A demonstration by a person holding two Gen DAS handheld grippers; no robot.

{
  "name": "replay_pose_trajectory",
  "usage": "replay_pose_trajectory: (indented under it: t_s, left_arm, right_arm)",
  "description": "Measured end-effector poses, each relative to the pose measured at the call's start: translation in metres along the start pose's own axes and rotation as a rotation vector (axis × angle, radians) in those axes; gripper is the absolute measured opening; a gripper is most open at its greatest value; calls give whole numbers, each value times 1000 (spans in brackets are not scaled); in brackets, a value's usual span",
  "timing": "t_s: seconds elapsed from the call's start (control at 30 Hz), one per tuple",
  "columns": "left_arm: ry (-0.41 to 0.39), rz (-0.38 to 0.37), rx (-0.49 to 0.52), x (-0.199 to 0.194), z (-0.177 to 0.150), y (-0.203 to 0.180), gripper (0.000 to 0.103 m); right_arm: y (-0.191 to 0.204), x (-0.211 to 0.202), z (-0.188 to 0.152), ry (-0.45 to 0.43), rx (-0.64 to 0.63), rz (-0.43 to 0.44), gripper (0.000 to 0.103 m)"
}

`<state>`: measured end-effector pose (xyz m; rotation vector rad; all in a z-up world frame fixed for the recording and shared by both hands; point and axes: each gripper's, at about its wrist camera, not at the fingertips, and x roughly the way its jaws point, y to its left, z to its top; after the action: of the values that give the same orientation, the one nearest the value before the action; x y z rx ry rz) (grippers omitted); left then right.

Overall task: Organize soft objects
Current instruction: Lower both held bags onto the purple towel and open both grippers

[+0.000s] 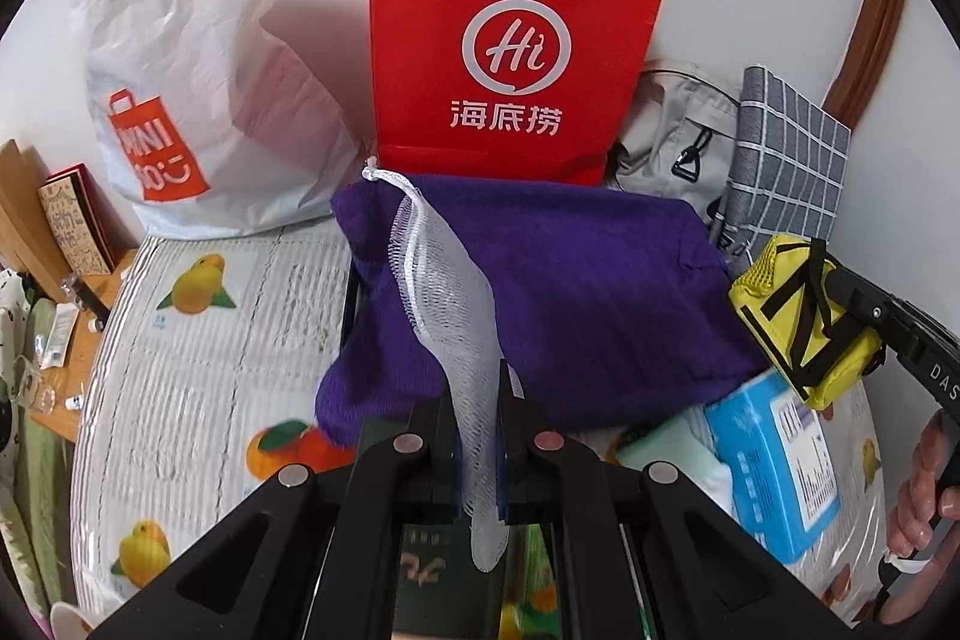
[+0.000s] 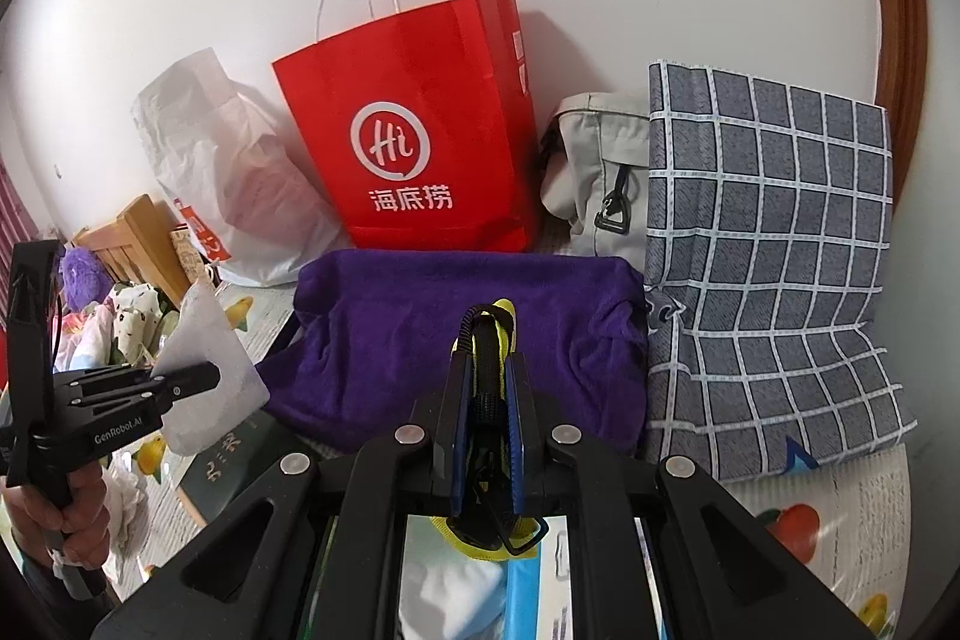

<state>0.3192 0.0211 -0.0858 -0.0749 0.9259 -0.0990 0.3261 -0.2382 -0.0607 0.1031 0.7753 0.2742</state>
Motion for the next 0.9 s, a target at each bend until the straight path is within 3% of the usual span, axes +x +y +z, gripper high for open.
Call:
replay_pose_trajectory:
  t_s: [0.13, 0.23, 0.4, 0.5, 0.7, 0.9]
  left_arm:
    - [-6, 47, 27, 14, 12, -7, 7]
    - [6, 16, 19, 24, 21, -7, 7]
    - [25, 35, 19, 44, 32, -9, 7]
    - [30, 87, 30, 57, 39, -10, 7]
    - [60, 65, 26, 85, 54, -9, 7]
    - [91, -16, 7, 113, 64, -7, 7]
  right_arm:
    - [-4, 13, 7, 6, 0, -7, 11]
    - [-7, 23, 13, 15, 3, -9, 11]
    - [-8, 41, 24, 17, -8, -13, 11]
    - [-9, 54, 29, 21, -17, -9, 11]
    - [-17, 87, 35, 53, -15, -1, 11]
    - [-29, 119, 36, 96, 32, 50, 11]
